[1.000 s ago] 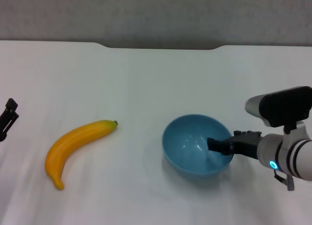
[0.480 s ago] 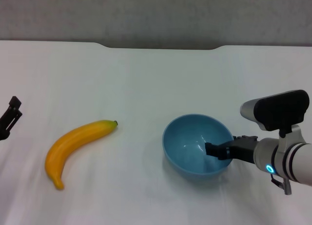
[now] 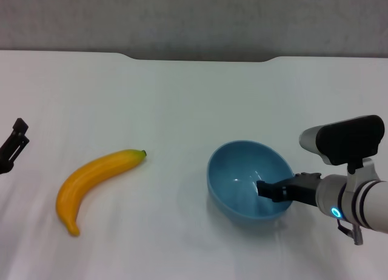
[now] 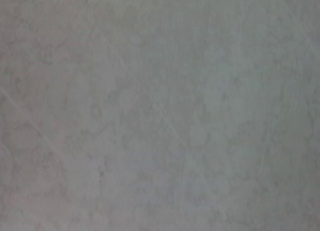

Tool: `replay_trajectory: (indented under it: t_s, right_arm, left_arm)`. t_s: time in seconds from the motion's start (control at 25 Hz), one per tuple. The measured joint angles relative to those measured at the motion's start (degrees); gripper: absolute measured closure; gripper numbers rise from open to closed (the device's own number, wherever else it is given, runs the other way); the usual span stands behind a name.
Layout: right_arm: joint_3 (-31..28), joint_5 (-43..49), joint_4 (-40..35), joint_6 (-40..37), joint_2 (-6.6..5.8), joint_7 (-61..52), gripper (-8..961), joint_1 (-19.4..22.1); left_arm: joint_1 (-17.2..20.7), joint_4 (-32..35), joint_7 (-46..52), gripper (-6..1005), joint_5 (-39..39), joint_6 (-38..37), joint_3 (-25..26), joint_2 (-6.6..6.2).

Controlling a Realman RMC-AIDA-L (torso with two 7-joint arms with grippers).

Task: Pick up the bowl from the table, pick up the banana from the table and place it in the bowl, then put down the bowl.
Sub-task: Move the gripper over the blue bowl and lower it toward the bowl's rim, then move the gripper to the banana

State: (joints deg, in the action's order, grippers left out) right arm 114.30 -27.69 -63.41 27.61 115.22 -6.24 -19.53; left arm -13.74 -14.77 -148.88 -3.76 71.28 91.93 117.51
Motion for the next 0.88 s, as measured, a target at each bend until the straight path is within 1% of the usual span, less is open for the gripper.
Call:
replay_trajectory:
  t_s: [0.16,0.4,0.6,0.88]
  right_arm:
    - [0.05,0.01,-1.19,0.3,-0.01,0.0,232,0.25]
    - [0.49,0.58,-1.77,1.44,-0.14,0.4,414,0.43]
    - [0.55,0.67,-2.45,1.35,-0.18,0.44,663,1.11]
    - [0.22,0.7,-3.05,0.96,-0.27,0.47,859,1.71]
  left_arm:
    - [0.14,0.0,0.0,106,-0.02,0.0,0.0,0.0]
    - [0.21,0.03,0.0,106,-0.03,0.0,0.0,0.0]
    - [0.31,0.0,0.0,107,-0.03,0.0,0.0,0.0]
    - [0.46,0.0,0.0,107,-0.02,0.0,0.0,0.0]
